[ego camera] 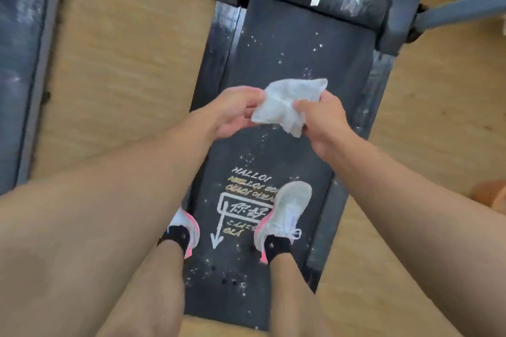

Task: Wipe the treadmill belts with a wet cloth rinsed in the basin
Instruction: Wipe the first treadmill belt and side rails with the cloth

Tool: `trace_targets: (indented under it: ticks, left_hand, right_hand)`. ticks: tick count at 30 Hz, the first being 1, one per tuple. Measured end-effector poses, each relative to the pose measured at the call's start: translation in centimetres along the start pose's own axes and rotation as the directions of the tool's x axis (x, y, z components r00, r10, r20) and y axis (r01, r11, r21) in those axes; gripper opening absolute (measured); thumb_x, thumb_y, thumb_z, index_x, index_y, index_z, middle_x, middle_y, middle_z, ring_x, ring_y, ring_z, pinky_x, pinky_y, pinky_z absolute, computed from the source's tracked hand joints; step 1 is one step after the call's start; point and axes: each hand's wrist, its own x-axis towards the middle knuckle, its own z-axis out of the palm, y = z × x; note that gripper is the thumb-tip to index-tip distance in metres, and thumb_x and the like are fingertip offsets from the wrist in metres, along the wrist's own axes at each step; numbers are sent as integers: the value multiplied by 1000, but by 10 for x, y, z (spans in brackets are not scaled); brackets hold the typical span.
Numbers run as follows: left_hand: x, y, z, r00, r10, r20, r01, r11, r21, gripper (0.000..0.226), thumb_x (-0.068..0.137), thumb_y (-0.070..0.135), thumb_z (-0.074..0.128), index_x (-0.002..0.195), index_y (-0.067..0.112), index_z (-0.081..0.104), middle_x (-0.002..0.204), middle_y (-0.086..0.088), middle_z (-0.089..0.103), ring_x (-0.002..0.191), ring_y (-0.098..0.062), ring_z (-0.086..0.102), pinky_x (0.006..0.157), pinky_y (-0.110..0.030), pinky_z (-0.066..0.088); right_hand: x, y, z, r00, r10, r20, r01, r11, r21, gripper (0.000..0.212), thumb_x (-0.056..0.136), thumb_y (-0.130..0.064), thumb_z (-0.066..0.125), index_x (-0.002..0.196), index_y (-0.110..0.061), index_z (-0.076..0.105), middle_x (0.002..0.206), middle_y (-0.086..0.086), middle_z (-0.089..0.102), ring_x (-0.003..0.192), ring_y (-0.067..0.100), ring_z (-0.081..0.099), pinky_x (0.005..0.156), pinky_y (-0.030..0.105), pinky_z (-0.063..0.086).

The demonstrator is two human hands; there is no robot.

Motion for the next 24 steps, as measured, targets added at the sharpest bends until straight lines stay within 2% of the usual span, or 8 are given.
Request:
trace_targets:
  ticks: [5,7,9,13,17,19,21,24]
  left_hand:
    - [99,-77,-53,972,-66,-225,92,990,108,12,104,8,51,98,15,60,103,-9,73,78,-20,67,69,-30,57]
    - [136,-92,-84,919,111,-378,44,925,378,15,101,8,51,96,19,59,107,-4,72,77,-16,62,62,-25,46]
    - [169,-90,-113,851,370,-374,-9,722,692,19,99,9,52,107,21,63,112,1,67,90,-17,63,71,-27,48]
    - [228,-58,-147,679,686,-262,-49,398,916,41,99,12,52,139,15,55,144,-5,56,133,-30,51,110,-43,41]
    - [276,-58,-167,703,705,-96,0,134,991,63,112,34,34,167,16,12,176,2,1,162,-20,1,129,-50,19]
    - [289,-69,-177,681,731,-32,-17,60,998,64,113,39,27,168,17,3,176,4,-9,162,-19,-10,128,-54,19]
    - [294,-78,-181,642,767,-27,-22,53,998,64,113,40,27,168,17,5,176,6,-7,162,-17,-8,121,-50,35]
    - [296,-80,-178,607,794,-13,-43,49,998,64,112,39,31,168,16,11,176,6,-2,162,-16,-3,98,-40,51]
  right_hand:
    - [86,61,40,996,-22,87,29,996,-80,36,85,3,51,113,-8,72,86,16,75,74,27,72,71,38,57]
    - [121,54,55,990,-117,83,128,983,-135,32,85,2,47,108,-4,70,82,20,73,69,23,69,69,33,55]
    - [166,29,66,958,-286,31,284,923,-261,29,82,-5,44,99,-2,67,76,15,68,67,21,63,67,32,52]
    - [249,-35,85,781,-624,19,488,591,-642,37,79,-3,33,99,-12,63,90,11,65,82,25,56,68,40,53]
    - [300,-35,125,719,-659,221,512,288,-809,54,83,0,35,125,-24,58,101,14,63,93,37,58,75,44,53]
    - [309,-3,147,759,-487,433,507,24,-862,50,87,-2,43,134,-16,53,114,15,58,103,36,56,69,39,47]
    - [307,25,153,732,-371,571,493,-290,-820,38,89,-11,52,127,-8,50,123,15,49,106,35,48,59,39,39]
    - [314,33,138,655,-433,620,514,-347,-785,43,89,-17,54,130,-4,50,134,17,50,116,39,47,77,45,49]
